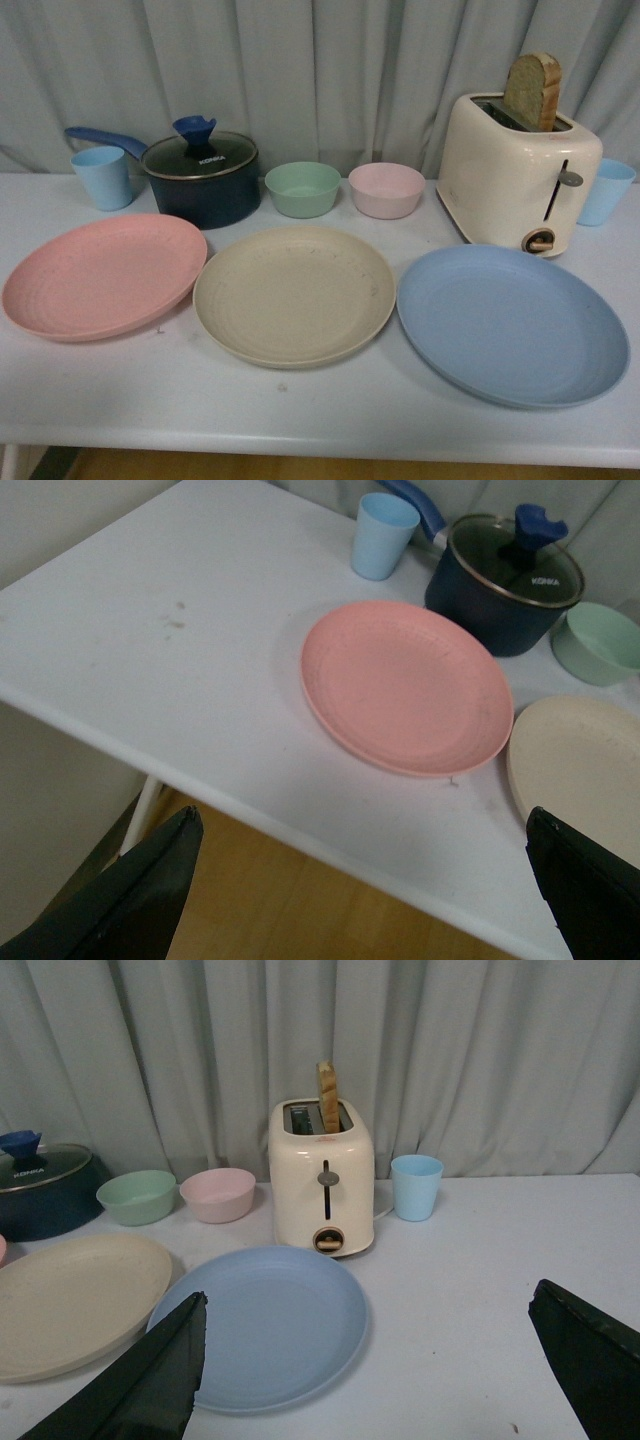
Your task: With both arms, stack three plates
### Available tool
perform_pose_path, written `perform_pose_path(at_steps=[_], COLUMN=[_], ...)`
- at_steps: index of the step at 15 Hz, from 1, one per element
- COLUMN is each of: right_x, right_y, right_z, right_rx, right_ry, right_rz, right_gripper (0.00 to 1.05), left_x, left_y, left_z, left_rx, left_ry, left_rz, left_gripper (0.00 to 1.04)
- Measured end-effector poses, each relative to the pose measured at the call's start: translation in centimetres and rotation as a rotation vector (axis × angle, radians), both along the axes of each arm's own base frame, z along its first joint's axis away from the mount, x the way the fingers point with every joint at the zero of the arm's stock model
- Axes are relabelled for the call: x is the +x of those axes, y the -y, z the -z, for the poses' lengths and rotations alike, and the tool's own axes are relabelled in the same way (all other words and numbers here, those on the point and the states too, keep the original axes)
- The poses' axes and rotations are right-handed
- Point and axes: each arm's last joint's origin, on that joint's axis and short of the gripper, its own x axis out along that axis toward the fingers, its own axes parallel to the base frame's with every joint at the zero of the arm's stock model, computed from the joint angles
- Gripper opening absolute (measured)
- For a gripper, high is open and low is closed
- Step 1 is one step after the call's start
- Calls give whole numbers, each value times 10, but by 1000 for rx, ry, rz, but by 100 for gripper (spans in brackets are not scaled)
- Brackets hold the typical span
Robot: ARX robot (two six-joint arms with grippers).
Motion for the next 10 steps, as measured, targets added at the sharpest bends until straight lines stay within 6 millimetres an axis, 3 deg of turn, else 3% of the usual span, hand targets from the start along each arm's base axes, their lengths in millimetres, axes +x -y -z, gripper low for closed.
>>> perform_pose_path(at_steps=[3, 4, 6, 8, 10], right_x=[0, 0, 0, 0, 0], right_y=[0, 0, 0, 0, 0], right_z=[0, 0, 0, 0, 0], right_rx=[0, 0, 0, 0, 0], right_ry=[0, 0, 0, 0, 0], right_rz=[0, 0, 0, 0, 0], right_gripper=[98, 98, 98, 98, 98], left_x=[36, 47, 75, 116, 153], left_y=[-22, -32, -57, -79, -84], left_z=[-25, -24, -15, -8, 3], left_rx=[10, 17, 9, 17, 12], left_ry=[68, 57, 6, -48, -105], left_rz=[-4, -4, -3, -3, 19], left_gripper=[98, 98, 98, 98, 98])
